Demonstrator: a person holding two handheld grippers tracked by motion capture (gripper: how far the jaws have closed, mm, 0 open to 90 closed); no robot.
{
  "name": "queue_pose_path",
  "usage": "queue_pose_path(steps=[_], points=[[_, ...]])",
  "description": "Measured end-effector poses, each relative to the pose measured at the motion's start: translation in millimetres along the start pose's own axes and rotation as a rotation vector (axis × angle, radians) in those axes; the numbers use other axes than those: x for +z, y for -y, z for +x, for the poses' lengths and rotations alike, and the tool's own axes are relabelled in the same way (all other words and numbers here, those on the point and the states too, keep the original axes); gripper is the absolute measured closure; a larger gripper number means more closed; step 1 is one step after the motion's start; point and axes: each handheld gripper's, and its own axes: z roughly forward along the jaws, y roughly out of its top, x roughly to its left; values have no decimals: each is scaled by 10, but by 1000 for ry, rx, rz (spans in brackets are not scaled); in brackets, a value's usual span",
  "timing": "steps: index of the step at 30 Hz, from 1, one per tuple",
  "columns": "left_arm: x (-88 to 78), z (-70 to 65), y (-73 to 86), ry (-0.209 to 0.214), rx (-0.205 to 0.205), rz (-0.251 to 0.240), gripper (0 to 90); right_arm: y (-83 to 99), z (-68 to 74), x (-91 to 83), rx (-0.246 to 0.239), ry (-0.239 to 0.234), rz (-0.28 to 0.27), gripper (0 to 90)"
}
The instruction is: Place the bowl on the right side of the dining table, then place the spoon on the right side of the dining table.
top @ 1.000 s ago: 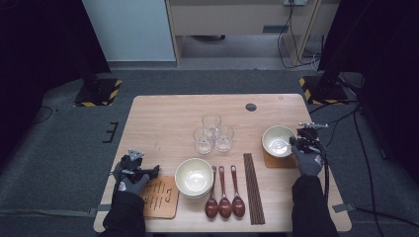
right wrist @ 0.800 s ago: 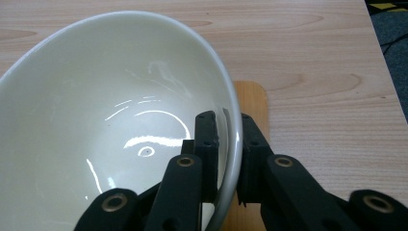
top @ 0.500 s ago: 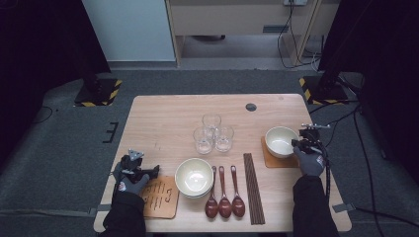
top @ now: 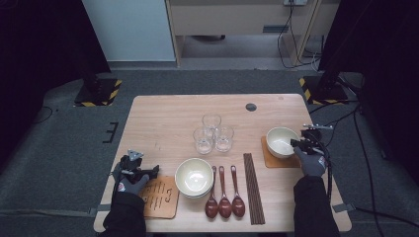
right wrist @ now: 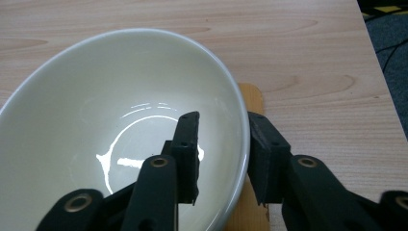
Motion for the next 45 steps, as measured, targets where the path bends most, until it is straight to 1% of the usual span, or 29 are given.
queue_pose_path(steps=[3,4,6,8,11,14,16,18,19,21,25,26,30,32,33,36,41,45], points=[[-17,2,-1,1,2,-2,50,-5,3,-42,-2,-13,-19,629],[-24,1,-3,3,2,-4,73,-7,4,-55,-7,-12,-26,617],[-45,-2,-12,0,7,-13,85,-11,10,-79,-11,-14,-36,598],[-91,-5,-31,-1,14,-34,111,-17,24,-115,-11,-18,-54,577],[-175,-5,-58,13,13,-66,175,-26,41,-161,-18,-21,-81,552],[-248,-10,-81,24,16,-90,201,-30,56,-214,-23,-27,-106,532],[-289,-11,-97,41,15,-98,223,-30,46,-250,-17,-38,-121,516],[-323,-22,-112,57,10,-110,240,-31,46,-282,-19,-38,-135,500],[-349,-32,-124,73,9,-114,249,-31,47,-300,-23,-37,-144,491],[-388,-52,-148,91,5,-128,266,-33,53,-338,-23,-45,-158,488],[-484,-123,-215,137,3,-163,304,-40,83,-399,-43,-69,-186,473],[-514,-149,-235,147,8,-172,309,-42,94,-415,-53,-75,-194,470],[-609,-214,-303,177,19,-204,335,-57,155,-509,-74,-107,-230,443],[-660,-240,-334,194,16,-223,351,-59,177,-542,-86,-120,-249,428],[-691,-256,-347,203,11,-234,354,-58,188,-559,-84,-127,-260,428],[-750,-285,-380,219,18,-257,365,-53,224,-587,-84,-147,-267,422],[-840,-355,-434,240,31,-285,376,-41,319,-632,-111,-172,-274,413],[-911,-434,-482,271,38,-307,378,-33,405,-693,-131,-209,-289,408]])
